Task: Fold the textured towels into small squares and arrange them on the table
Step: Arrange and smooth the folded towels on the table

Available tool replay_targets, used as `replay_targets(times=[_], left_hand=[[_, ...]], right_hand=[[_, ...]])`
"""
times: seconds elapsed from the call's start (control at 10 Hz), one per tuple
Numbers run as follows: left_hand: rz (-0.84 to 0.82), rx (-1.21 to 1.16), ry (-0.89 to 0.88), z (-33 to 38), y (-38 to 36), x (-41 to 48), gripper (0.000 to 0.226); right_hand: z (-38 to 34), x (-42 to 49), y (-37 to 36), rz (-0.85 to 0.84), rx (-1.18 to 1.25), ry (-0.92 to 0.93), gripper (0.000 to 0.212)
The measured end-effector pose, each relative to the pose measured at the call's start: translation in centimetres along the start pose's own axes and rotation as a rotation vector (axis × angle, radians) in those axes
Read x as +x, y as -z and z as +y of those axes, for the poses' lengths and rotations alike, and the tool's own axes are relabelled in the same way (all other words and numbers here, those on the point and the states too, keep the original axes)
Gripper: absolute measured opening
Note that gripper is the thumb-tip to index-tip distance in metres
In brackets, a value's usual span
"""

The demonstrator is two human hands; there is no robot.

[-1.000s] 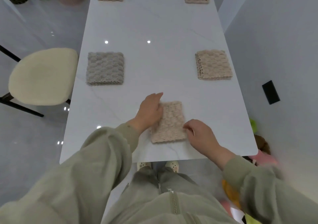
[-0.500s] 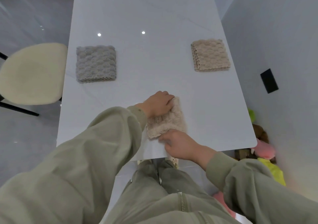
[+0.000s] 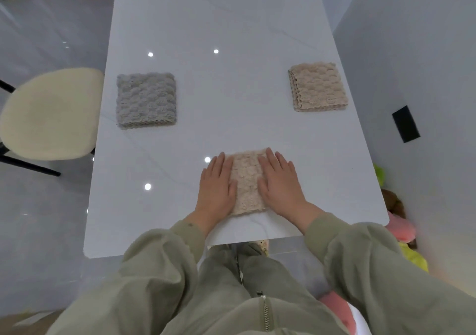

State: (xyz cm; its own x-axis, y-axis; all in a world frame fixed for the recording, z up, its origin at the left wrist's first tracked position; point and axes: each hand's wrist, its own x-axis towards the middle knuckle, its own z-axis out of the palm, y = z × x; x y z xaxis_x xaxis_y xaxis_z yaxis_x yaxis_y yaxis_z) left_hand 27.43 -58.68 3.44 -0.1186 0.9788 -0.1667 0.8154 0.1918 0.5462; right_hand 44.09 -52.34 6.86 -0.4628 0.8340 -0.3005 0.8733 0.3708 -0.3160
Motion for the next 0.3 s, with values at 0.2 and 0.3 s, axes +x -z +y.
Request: replay_targets(times=[0.2, 0.3], left_hand=[[0.015, 0.117, -0.043, 0.2, 1.0, 0.4, 0.065], [0.08, 0.256, -0.152, 1.2, 2.5, 0.9, 0.059]], right_hand=[[-0.4, -0.1, -0.1, 0.041, -0.023, 0.015, 0.055], [-0.6, -0.5, 0.3, 0.117, -0.058, 0.011, 0.057]])
